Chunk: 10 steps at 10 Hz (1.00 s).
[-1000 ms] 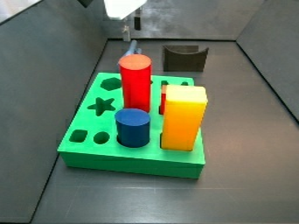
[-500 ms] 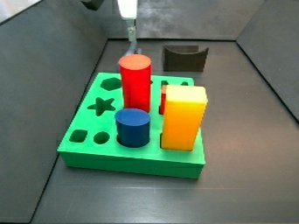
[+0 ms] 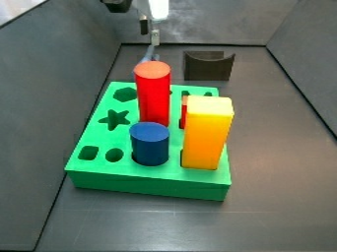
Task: Pick up the 3 prong object. Move up. Rotate the 3 prong object. Place the 3 prong object on the fixture. Regrasp the 3 prong object. Move to above the board. Insert the 3 prong object.
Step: Rotate the 3 prong object.
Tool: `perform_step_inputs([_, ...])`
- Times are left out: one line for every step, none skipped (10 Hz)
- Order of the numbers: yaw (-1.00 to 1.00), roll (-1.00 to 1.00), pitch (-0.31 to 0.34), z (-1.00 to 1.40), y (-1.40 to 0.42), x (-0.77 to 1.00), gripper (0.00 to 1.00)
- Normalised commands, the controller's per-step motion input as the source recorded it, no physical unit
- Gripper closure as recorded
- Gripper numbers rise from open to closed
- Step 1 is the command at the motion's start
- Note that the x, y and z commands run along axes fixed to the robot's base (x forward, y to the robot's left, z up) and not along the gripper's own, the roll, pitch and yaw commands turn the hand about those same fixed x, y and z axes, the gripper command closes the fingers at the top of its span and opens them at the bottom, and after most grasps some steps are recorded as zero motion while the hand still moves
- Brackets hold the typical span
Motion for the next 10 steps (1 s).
perform_step_inputs([1.0,0.01,0.008,-0.05,0.0,0.02,0.0])
perform_step_inputs([1.0,0.01,0.009,-0.05,0.0,0.02,0.0])
perform_step_inputs([1.0,0.01,0.009,-0.05,0.0,0.02,0.0])
perform_step_inputs([1.0,0.01,0.01,-0.05,0.0,0.02,0.0])
perform_step_inputs([1.0,0.01,0.011,-0.05,0.0,0.02,0.0])
perform_step_inputs([1.0,0.01,0.012,-0.05,0.0,0.02,0.0])
perform_step_inputs([1.0,0.01,0.013,-0.05,0.0,0.02,0.0])
perform_step_inputs([1.0,0.01,0.015,-0.05,0.0,0.02,0.0])
perform_step_inputs([1.0,0.01,0.016,-0.05,0.0,0.02,0.0])
perform_step_inputs([1.0,0.01,0.018,-0.04,0.0,0.02,0.0])
